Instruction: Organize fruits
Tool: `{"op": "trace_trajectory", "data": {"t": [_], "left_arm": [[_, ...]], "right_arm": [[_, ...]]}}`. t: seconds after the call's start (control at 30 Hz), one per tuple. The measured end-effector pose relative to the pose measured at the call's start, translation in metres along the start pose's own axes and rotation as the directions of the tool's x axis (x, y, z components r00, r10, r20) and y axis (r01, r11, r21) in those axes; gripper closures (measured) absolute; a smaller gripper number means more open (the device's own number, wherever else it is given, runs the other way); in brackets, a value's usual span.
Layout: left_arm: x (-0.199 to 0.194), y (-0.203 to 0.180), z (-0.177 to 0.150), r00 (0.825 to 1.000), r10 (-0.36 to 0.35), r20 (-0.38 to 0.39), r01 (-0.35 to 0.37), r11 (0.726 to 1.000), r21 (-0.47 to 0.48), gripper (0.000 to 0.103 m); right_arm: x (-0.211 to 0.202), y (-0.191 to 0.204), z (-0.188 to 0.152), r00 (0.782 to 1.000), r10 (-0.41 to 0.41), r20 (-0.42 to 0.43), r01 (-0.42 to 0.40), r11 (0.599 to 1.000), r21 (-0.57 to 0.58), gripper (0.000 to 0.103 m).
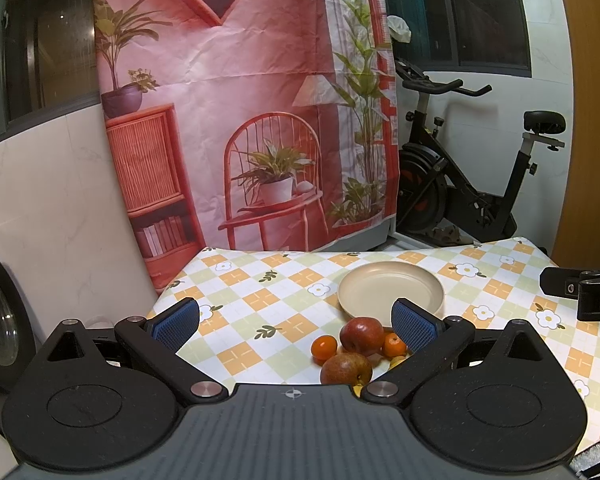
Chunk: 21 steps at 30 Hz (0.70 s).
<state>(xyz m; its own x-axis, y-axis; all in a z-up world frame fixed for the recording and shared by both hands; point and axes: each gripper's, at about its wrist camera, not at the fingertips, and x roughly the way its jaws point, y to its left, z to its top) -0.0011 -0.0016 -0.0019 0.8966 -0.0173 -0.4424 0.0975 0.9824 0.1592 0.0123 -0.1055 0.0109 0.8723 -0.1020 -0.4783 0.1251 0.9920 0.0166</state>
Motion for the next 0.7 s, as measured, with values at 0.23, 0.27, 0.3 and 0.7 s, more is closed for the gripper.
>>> {"op": "trace_trajectory", "data": {"t": [0.23, 0.27, 0.3, 0.7], "left_arm": [[-0.0003, 0.0003, -0.0002, 1.0, -0.001, -0.001, 0.001, 1.0, -0.001, 0.0], [-0.0003, -0.0002, -0.0003, 1.0, -0.002, -0.001, 0.002, 1.0, -0.001, 0.0], [-0.0003, -0.0004, -0.0004, 1.0, -0.002, -0.001, 0.002, 1.0, -0.002, 0.0], [0.0014, -0.0001, -0.0016, 1.0, -0.008, -0.011, 0.008, 1.0, -0.012, 0.0]], "right_arm": [[0.0, -0.0002, 0.0, 1.0, 0.0, 0.001, 0.0, 1.0, 0.0, 0.0], [0.0004, -0.0001, -0.0001, 1.0, 0.0, 0.0, 0.0, 1.0, 0.0, 0.0], [0.0002, -0.0002, -0.0001, 1.0, 0.001, 0.0, -0.001, 1.0, 0.001, 0.0], [0.0013, -0.0016, 0.0001, 1.0, 0.001, -0.006, -0.001, 1.0, 0.011, 0.0]]}}
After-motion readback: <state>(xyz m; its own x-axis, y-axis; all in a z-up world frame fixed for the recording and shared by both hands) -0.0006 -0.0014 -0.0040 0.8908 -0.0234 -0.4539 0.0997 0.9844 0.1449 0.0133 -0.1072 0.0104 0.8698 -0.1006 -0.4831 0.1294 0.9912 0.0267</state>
